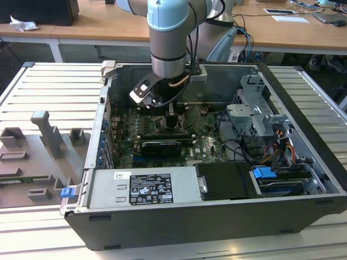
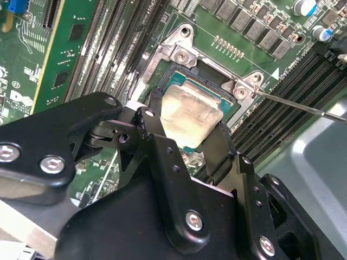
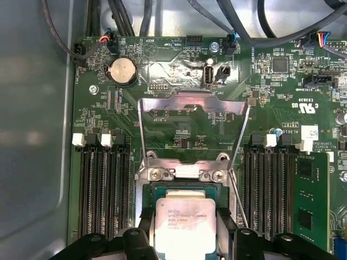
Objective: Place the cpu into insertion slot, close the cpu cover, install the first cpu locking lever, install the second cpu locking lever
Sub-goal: 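Place the cpu into insertion slot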
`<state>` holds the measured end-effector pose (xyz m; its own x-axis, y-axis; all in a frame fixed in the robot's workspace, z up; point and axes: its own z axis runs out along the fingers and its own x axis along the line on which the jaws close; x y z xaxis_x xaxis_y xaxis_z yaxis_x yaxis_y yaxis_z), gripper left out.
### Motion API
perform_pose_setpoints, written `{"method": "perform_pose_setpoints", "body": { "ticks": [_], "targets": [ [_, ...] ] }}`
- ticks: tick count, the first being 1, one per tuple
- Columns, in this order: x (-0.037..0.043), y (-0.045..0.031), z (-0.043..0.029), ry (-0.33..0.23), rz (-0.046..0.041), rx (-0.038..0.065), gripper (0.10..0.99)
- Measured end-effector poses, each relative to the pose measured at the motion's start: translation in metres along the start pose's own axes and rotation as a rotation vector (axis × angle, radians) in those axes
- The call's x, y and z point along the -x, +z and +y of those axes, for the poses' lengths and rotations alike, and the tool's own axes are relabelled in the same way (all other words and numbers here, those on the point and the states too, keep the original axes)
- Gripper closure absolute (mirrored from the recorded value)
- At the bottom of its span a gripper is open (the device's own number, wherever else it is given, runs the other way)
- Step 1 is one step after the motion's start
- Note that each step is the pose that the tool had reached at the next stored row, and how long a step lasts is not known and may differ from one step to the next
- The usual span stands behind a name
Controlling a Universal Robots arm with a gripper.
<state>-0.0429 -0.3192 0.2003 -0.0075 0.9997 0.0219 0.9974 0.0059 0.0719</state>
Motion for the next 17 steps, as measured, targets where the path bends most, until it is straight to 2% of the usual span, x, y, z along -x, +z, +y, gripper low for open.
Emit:
{"method": "perform_pose_setpoints", "body": {
  "ticks": [8, 9, 10, 12, 17],
  "targets": [
    [0.0, 0.0022, -0.0001, 0.001, -0.0001, 0.0, 0.533],
    [0.0, 0.0023, -0.0001, 0.001, -0.0001, 0.0, 0.471],
    [0.0, 0.0021, -0.0001, 0.001, 0.0004, 0.0, 0.471],
    [-0.0001, -0.001, 0.0001, 0.001, 0.0042, 0.0, 0.471],
    [-0.0003, -0.0108, 0.0008, 0.001, 0.0047, -0.001, 0.482]
  ]
}}
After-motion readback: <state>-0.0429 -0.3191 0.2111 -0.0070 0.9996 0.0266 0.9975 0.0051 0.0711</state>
